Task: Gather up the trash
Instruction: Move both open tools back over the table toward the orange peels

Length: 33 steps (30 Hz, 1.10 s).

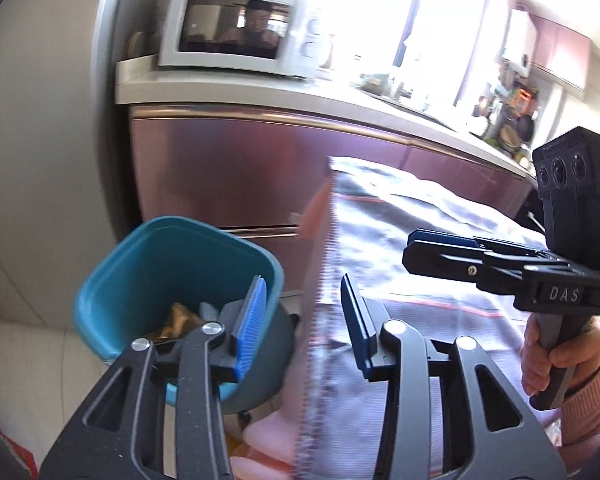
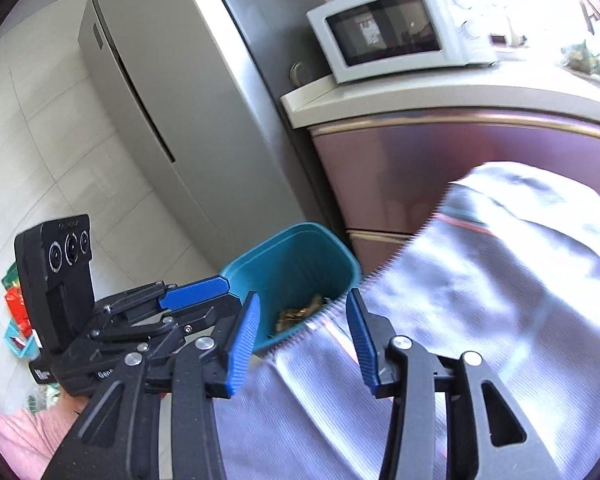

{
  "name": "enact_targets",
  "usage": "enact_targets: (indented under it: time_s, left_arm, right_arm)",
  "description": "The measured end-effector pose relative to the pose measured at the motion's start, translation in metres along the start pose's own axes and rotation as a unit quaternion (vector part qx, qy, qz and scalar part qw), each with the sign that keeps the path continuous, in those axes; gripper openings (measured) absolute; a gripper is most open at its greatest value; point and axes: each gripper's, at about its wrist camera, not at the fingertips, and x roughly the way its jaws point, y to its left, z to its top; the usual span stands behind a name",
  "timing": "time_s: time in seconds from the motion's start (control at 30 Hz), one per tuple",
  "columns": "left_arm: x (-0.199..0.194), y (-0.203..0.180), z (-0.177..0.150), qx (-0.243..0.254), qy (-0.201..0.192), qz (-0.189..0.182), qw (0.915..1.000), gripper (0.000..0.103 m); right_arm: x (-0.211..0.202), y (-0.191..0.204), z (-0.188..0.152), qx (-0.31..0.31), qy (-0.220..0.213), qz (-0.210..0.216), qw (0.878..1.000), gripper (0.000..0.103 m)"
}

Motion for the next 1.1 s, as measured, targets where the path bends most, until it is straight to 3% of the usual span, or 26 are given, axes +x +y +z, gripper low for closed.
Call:
enact_targets:
  time_s: [0.5,0.83,1.1]
  left_arm:
    - [0.026,-0.129,-0.009,0.072,0.031,-0.120,0.9897,0.041]
    - [0.056,-0.206,-0.019,0.117,0.063,-0.176,0.9753,0.041]
    - [0.071,-0.257,-0.034,0.145,0.088,-0.207,0.9635,0.041]
  right_arm:
    - [-0.127,-0.047,-0.072,0.054,-0.058,-0.110,0.991,0.046]
    - [-0.200,-0.103,-0.122,0.132,-0.097,-0.200,0.966,0.049]
    - [-0.235,-0.142,-0.142,0.174,-0.122,-0.245,0.946,0.058]
